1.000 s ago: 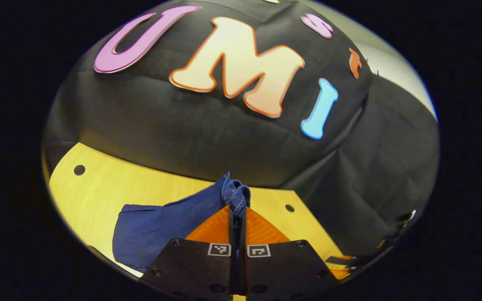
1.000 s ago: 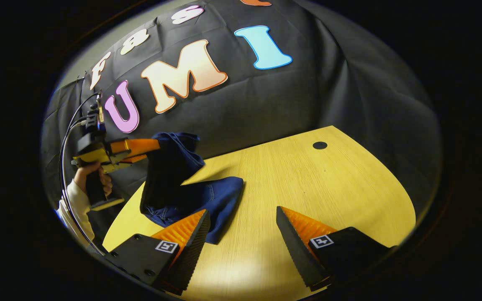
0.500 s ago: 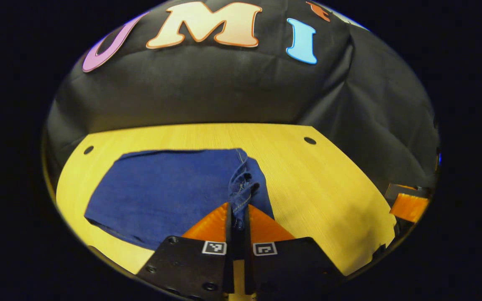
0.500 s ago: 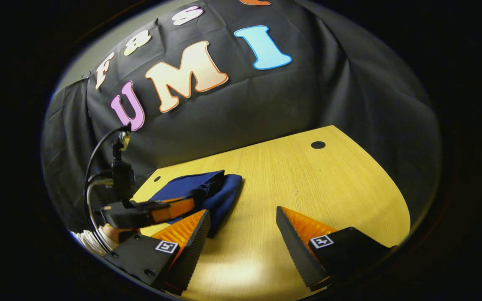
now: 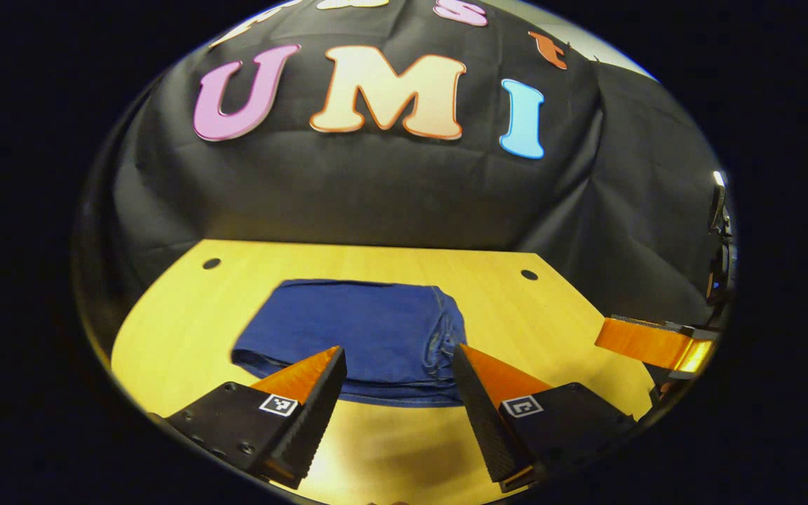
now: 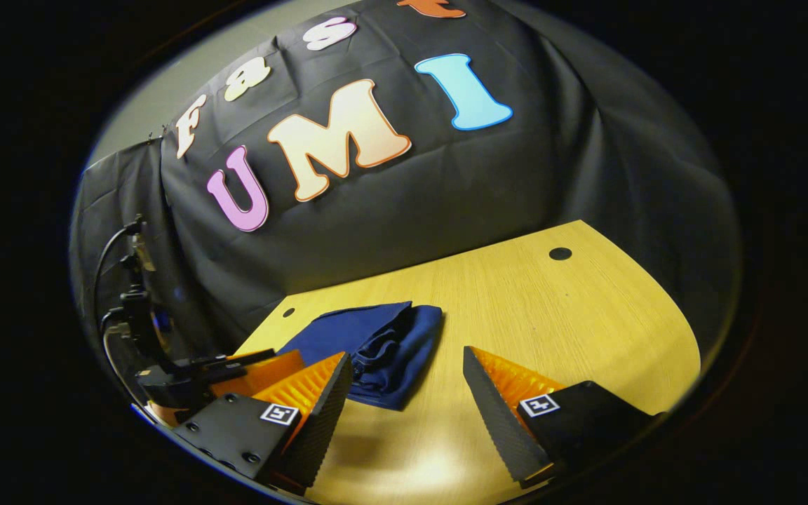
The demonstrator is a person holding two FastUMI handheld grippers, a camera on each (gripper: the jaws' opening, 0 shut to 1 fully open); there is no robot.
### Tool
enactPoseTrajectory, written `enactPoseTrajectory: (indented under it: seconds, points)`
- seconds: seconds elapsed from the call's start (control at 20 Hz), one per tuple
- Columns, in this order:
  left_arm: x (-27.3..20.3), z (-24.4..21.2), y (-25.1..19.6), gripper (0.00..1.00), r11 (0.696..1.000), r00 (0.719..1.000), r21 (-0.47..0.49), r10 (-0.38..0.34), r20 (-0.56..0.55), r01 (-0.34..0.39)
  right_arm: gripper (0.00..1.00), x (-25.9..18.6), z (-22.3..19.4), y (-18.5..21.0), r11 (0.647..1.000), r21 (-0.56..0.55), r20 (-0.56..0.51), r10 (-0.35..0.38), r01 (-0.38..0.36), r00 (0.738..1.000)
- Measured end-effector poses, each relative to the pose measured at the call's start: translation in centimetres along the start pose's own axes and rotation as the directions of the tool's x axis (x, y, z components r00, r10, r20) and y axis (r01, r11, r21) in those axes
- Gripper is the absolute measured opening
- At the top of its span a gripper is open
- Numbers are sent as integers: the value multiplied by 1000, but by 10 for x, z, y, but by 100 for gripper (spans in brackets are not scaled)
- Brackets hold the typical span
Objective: Grasp the waist and the cuffs of the jeans and fold them to make the two legs overlap; first hold the waist and fold one-third of the jeans toward the cuffs, then hold the cuffs and fold the remaining one-third in the same direction to finish folding.
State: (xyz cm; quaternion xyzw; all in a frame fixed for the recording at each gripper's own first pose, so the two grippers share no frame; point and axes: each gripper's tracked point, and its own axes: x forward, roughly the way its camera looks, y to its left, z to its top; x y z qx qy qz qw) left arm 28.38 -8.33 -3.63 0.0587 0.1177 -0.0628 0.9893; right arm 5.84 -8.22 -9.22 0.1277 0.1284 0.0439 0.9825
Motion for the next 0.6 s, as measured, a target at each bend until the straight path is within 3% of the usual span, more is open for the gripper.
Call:
enactPoseTrajectory:
  seconds: [0.2, 0.6]
  points:
    - [-26, 21, 23, 89, 999, 998, 26, 26, 55, -27, 98, -5, 12, 20, 1000, -9, 39, -1, 1, 999]
    - [-28, 9, 32, 90, 999, 999, 25, -36, 24, 35, 98, -18, 19, 22, 997, -32, 73, -75, 77, 995]
